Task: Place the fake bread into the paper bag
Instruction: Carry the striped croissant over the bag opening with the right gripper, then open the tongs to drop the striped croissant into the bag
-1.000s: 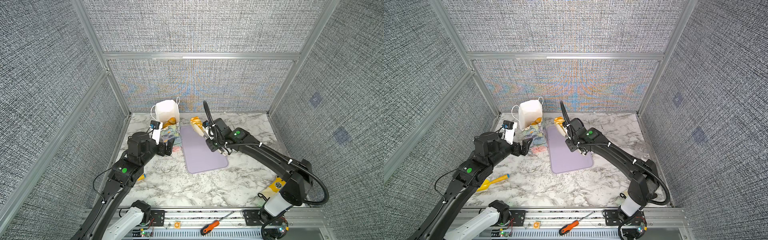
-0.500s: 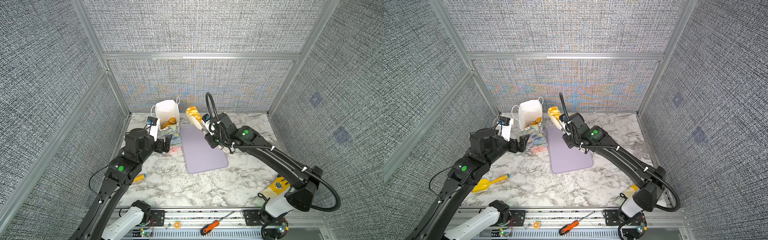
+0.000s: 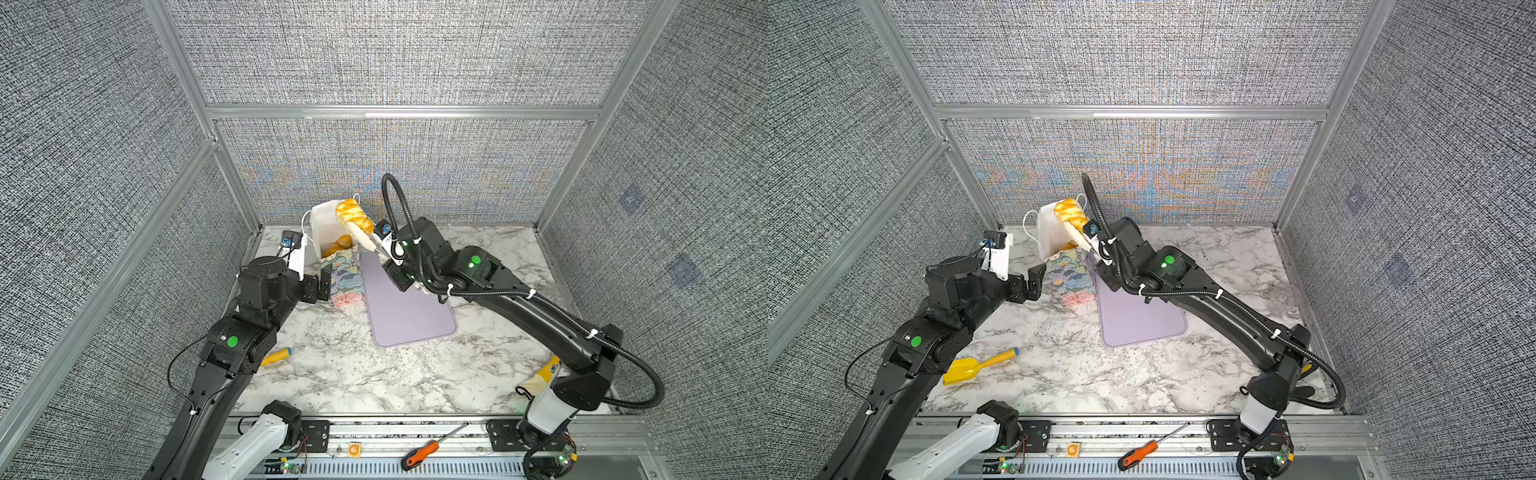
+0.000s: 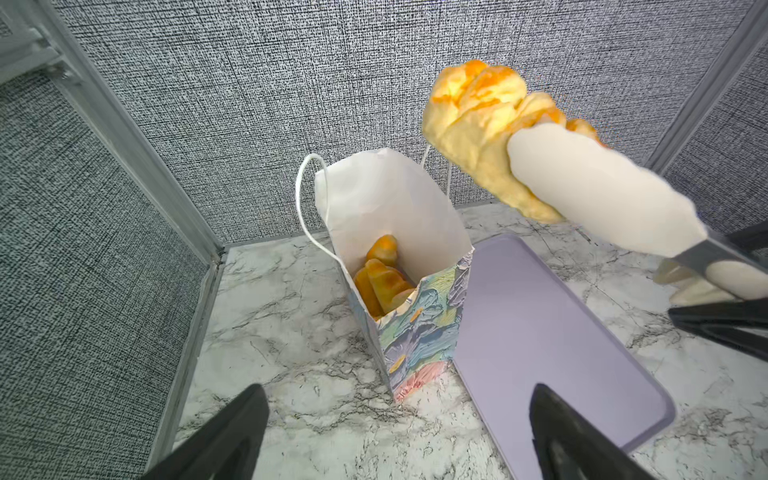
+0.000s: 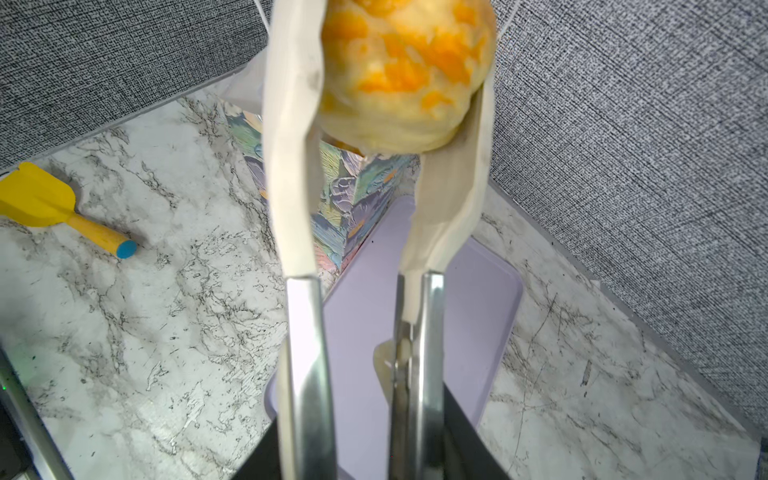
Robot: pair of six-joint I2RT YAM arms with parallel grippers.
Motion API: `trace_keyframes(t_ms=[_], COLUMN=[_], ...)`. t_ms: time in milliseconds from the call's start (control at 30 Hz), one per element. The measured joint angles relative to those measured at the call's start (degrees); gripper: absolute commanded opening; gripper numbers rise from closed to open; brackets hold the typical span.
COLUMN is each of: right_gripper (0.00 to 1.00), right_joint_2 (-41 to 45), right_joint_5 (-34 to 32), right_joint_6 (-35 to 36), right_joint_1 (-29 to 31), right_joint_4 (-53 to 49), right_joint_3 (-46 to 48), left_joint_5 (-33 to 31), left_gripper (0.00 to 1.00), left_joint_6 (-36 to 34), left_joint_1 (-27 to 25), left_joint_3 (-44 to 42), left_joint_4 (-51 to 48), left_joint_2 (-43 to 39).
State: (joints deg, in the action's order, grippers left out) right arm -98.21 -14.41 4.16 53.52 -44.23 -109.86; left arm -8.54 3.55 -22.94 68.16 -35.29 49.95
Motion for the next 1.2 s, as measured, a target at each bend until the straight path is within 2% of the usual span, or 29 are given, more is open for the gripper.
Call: trace_keyframes(t_ms=[300, 667, 933, 1200], right_gripper=[0.41, 0.42, 0.56, 0.61], right_joint_2=[-10.21, -18.88, -20.83, -21.55], right_joint_5=[2.97, 4.39, 4.22, 2.84], right_joint_6=[0.85, -0.61, -0.61, -0.83], right_joint_1=[-0.68, -2.91, -3.26, -4.0], right_joint_4=[-0.09, -4.09, -6.56, -7.23], right_joint_3=[-9.84, -19.54, -21.81, -22.23], left_joint_5=[3.19, 5.64, 5.7, 5.7], left_gripper=[0.99, 0.99, 1.0, 0.99], left_joint_6=[-0.17, -0.57, -0.59, -0.76], left_joint_1=[6.82, 8.13, 8.24, 8.24], left_joint_3=[-2.36, -4.15, -4.44, -4.42], left_joint_4=[0.0, 0.0, 0.02, 0.0], left_joint_2=[-0.85, -1.44, -1.68, -1.4])
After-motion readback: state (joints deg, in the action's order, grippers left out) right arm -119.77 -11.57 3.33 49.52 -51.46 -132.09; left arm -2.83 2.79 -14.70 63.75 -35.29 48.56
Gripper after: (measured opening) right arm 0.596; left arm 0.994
